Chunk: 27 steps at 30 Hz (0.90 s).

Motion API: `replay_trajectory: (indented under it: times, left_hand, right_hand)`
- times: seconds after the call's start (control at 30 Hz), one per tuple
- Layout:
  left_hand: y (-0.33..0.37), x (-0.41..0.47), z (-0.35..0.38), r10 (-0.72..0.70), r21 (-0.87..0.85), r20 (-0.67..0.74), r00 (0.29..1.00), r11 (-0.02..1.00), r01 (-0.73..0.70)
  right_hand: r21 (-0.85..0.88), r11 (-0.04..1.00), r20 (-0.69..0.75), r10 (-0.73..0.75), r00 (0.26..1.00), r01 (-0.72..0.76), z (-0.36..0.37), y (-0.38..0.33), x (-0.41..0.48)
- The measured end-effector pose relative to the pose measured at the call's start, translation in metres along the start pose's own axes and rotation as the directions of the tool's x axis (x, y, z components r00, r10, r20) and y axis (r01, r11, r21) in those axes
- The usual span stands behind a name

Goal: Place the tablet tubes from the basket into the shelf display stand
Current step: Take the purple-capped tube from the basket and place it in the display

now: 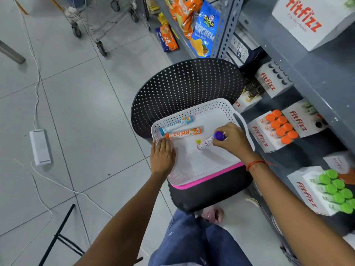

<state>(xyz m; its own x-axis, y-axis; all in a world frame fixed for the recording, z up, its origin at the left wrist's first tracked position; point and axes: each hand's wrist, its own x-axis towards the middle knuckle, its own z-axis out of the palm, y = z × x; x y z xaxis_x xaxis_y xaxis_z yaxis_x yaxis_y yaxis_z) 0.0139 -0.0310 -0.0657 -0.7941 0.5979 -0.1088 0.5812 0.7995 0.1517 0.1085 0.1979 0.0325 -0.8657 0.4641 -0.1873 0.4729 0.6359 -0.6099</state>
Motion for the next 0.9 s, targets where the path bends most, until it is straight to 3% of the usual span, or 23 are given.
replay_trajectory:
  times: [0.13, 0.3, 0.43, 0.6, 0.77, 0.9]
  left_hand:
    - [0.026, 0.003, -0.010, 0.092, -0.026, 0.042, 0.995, 0.996, -0.091]
    - [0.109, 0.014, -0.032, 0.366, -0.058, -0.022, 0.930, 0.929, -0.367]
    - [0.198, 0.027, -0.064, 0.566, -0.126, -0.170, 0.806, 0.799, -0.588]
    - [0.313, 0.020, -0.111, 0.736, -0.197, -0.339, 0.585, 0.553, -0.810]
    - [0.399, -0.017, -0.127, 0.858, -0.136, -0.246, 0.451, 0.430, -0.892]
    - [0.427, -0.038, -0.111, 0.918, -0.066, -0.127, 0.375, 0.370, -0.927]
  right_hand:
    - [-0.038, 0.993, -0.147, 0.101, 0.984, -0.107, -0.037, -0.005, -0.030]
    - [-0.016, 0.964, -0.324, 0.245, 0.914, -0.265, -0.104, -0.001, -0.083]
    - [0.022, 0.936, -0.452, 0.323, 0.831, -0.352, -0.162, 0.010, -0.134]
    - [0.084, 0.847, -0.605, 0.462, 0.648, -0.525, -0.233, 0.018, -0.204]
    - [0.151, 0.793, -0.700, 0.507, 0.503, -0.590, -0.291, 0.027, -0.269]
    - [0.101, 0.765, -0.711, 0.502, 0.491, -0.636, -0.328, 0.030, -0.309]
